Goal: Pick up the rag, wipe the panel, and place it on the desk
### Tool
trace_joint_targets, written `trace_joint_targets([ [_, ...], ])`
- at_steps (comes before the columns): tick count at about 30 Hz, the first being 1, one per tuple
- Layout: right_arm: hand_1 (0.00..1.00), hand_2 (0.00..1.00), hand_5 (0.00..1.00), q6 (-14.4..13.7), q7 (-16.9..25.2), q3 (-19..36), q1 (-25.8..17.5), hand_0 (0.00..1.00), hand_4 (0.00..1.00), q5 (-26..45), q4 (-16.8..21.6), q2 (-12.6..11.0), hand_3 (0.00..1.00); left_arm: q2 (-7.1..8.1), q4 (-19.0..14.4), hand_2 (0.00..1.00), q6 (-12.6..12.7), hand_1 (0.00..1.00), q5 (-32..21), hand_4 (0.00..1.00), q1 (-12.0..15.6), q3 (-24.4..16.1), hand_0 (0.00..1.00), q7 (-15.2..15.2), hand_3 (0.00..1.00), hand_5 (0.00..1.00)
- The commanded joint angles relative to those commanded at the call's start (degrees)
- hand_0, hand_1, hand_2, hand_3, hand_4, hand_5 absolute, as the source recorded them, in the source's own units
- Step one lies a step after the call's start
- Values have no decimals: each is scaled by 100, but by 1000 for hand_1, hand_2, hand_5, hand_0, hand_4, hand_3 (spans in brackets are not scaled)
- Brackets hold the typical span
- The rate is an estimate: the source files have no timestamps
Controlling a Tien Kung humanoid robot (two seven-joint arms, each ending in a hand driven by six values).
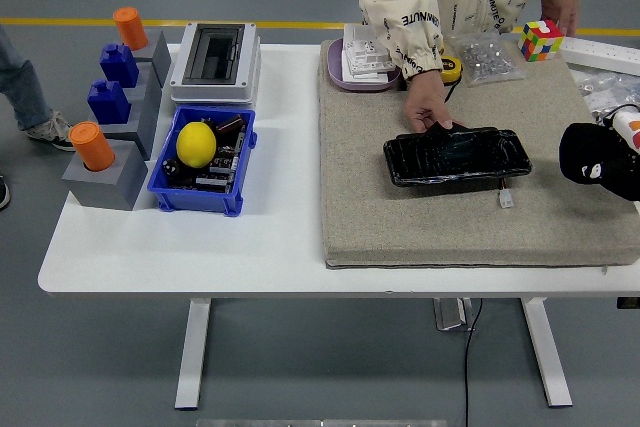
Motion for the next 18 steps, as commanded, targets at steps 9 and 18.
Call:
trace_joint_targets([
  [9, 456, 496, 219, 19, -15, -109, 155, 318, 756, -23, -18, 202, 498, 4, 0, 747, -2, 698, -19, 602, 3, 24, 649, -30, 566, 479],
  [18, 456, 497, 220, 45, -35, -282, 251, 315, 757, -11, -14, 384, 497, 16, 0, 747, 2, 698, -2, 601, 7, 5, 649, -26, 566, 479],
])
